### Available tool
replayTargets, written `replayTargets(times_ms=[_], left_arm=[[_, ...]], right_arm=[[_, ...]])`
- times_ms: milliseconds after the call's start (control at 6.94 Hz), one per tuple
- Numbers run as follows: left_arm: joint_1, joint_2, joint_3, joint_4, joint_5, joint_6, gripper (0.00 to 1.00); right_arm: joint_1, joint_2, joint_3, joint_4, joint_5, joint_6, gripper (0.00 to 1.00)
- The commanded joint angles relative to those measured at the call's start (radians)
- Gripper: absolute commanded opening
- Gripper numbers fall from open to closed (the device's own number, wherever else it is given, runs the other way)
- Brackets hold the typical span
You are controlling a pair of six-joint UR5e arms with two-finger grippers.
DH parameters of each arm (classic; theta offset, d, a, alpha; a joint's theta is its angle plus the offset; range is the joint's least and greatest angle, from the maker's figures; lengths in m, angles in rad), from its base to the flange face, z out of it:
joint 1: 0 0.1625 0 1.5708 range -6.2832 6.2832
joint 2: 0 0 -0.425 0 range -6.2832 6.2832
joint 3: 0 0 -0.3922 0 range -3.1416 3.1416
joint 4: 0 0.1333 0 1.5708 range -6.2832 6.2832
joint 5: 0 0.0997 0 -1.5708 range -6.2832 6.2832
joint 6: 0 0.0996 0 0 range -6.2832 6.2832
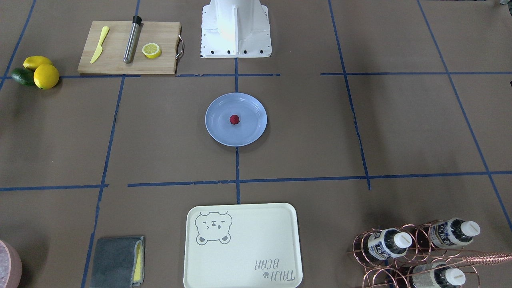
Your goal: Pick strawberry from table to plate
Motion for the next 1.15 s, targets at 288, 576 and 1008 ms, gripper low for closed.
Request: replayTargets(times_ms=[288, 576, 1008], left_arm=[[0.002, -0.015, 0.028, -0.001, 0.000, -0.006, 1.00], [0.002, -0.019, 0.028, -0.001, 0.052, -0.008, 1.00], [0.002, -0.020, 0.031, 0.012, 0.095, -0.011, 1.00]], right_arm=[[0.000, 0.005, 0.004, 0.000, 0.003, 0.012, 1.00], [-0.002, 0.008, 0.002, 0.001, 0.003, 0.018, 1.00], [-0.002, 0.006, -0.001, 0.000, 0.005, 0.018, 1.00]])
